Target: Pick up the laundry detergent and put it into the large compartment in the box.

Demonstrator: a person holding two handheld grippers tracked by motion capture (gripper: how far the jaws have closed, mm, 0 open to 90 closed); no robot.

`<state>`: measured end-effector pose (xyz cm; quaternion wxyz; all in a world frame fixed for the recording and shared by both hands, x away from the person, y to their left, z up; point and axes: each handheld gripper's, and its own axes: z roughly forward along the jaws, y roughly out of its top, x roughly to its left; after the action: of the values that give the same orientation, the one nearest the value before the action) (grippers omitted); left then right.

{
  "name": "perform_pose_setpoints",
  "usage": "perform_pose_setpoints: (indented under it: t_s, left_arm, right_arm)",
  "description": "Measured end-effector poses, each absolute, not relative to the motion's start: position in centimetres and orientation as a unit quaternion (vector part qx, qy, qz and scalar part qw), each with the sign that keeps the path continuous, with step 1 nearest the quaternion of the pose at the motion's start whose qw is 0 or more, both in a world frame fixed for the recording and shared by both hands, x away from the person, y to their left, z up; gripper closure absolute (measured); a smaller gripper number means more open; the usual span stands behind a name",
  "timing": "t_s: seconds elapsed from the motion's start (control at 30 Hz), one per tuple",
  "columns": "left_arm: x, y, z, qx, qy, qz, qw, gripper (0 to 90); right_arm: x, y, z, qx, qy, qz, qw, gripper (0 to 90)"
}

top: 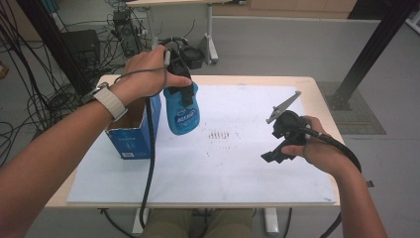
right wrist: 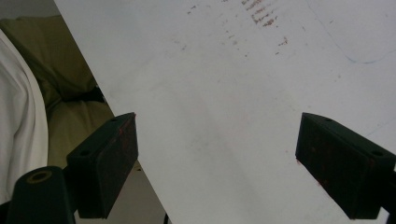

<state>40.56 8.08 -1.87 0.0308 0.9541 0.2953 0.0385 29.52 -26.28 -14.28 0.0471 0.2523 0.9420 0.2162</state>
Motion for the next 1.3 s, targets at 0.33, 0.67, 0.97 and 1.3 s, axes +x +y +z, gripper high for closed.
perform_pose_setpoints:
  t_s: [0.33,0.67,0.97,1.3]
  left_arm:
    - [41.0,9.2,0.5,0.93,0.365,0.031,0.024,37.9]
    - [41.3,10.4,2.3,0.903,0.428,0.03,0.024,38.0]
    - [41.4,11.5,4.2,0.877,0.479,0.028,0.024,38.0]
    - [41.2,13.2,5.0,0.854,0.519,0.026,0.039,38.0]
  right_arm:
    - [29.6,-25.9,-14.0,0.242,0.944,0.217,0.05,13.1]
    - [30.0,-25.3,-13.5,0.23,0.946,0.222,0.051,13.1]
    - [30.5,-25.3,-13.5,0.217,0.948,0.229,0.053,13.1]
    - [30.7,-25.3,-13.4,0.204,0.949,0.236,0.054,13.1]
